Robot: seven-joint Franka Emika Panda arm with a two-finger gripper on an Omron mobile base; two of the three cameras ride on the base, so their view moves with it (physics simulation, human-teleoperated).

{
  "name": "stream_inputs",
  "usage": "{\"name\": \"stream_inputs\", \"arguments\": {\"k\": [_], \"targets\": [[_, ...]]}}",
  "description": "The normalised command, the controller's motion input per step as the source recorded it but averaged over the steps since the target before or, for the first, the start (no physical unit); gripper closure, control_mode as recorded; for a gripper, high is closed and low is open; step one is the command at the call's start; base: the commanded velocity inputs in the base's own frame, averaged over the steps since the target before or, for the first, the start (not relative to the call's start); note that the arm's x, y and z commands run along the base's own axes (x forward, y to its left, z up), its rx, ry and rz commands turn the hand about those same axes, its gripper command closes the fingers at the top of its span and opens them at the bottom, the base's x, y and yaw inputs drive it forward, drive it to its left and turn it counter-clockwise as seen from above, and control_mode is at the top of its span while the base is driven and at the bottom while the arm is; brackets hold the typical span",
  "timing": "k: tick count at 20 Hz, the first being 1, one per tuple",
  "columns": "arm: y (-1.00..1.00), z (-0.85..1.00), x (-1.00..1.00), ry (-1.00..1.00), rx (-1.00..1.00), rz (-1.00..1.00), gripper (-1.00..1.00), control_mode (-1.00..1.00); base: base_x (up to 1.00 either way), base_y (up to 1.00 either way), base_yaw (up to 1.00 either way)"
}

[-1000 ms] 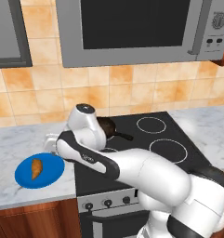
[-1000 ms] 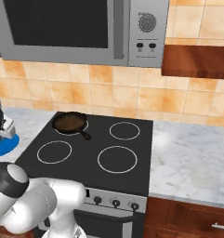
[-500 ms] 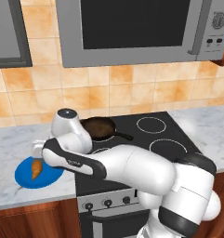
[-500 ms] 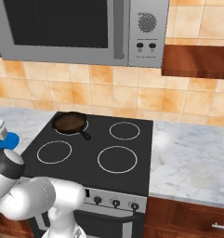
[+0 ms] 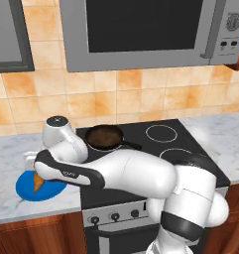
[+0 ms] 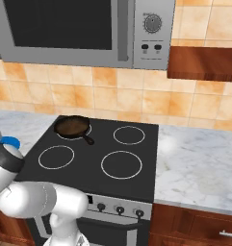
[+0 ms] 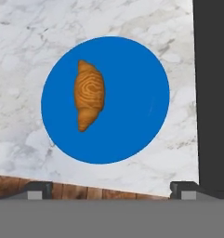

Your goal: Pick the croissant and place it on the pan. Then turn on the stove to warm the croissant.

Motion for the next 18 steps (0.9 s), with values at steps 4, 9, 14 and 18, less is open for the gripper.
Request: {"name": "stream_inputs", "arguments": {"k": [4,9,14,18], "targets": [[0.15,-0.04,0.04,0.0,0.0,-0.07,-1.0,-1.0,0.0,0.0,0.0],[0.13,-0.13,0.09,0.0,0.0,-0.07,-1.0,-1.0,0.0,0.0,0.0],[0.01,-0.11,0.09,0.0,0.0,-0.04,-1.0,-1.0,0.0,0.0,0.0],[0.0,-0.13,0.17,0.0,0.0,-0.04,-1.0,-1.0,0.0,0.0,0.0]]}}
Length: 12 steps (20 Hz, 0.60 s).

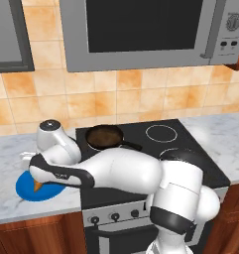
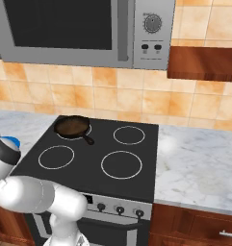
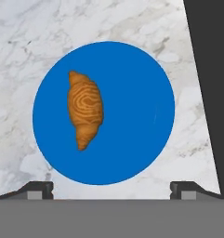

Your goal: Pick the croissant and place it on the pan. Then turn on the stove to warm the croissant.

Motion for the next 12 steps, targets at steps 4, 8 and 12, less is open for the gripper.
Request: {"name": "stream_inputs", "arguments": {"k": [4,8,12], "targets": [[0.01,-0.16,0.17,0.06,0.0,-0.03,-1.0,-1.0,0.0,0.0,0.0],[0.05,-0.17,0.18,0.07,0.0,-0.01,-1.0,-1.0,0.0,0.0,0.0],[0.05,-0.17,0.16,0.06,0.0,0.0,-1.0,-1.0,0.0,0.0,0.0]]}}
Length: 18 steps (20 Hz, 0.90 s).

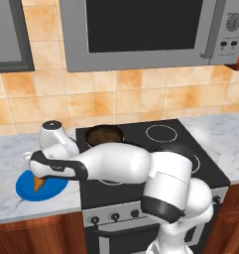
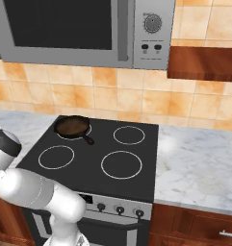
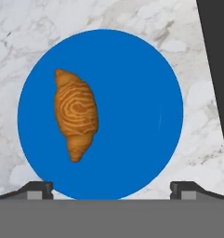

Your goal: Pick the croissant and place it on the pan. Then turn on the stove to warm the croissant.

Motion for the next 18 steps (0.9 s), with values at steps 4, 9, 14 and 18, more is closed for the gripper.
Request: {"name": "stream_inputs", "arguments": {"k": [4,9,14,18], "targets": [[0.14,-0.15,0.18,0.03,0.0,0.0,-1.0,-1.0,0.0,0.0,0.0],[0.24,-0.18,0.18,0.01,0.0,0.0,-1.0,-1.0,0.0,0.0,0.0],[0.26,-0.18,0.17,0.0,0.0,-0.01,-1.0,-1.0,0.0,0.0,0.0],[0.21,-0.17,0.2,0.0,0.0,-0.01,-1.0,-1.0,0.0,0.0,0.0]]}}
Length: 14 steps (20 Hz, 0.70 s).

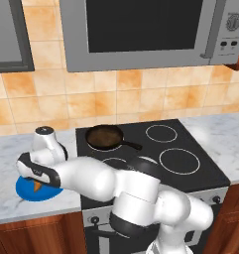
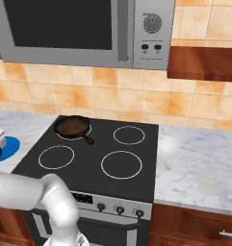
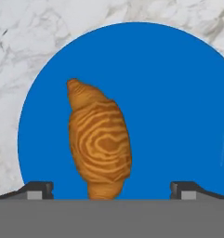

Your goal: Pick the croissant and place it on the pan. Then turn on the stove to warm the croissant.

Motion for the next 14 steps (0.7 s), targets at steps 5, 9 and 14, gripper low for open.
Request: {"name": "stream_inputs", "arguments": {"k": [5,9,14], "targets": [[0.09,-0.24,0.14,0.0,0.0,0.0,-1.0,-1.0,0.0,0.0,0.0],[0.06,-0.38,0.08,0.0,0.0,0.0,-1.0,-1.0,0.0,0.0,0.0],[0.12,-0.47,0.04,0.0,0.0,0.0,1.0,-1.0,0.0,0.0,0.0]]}}
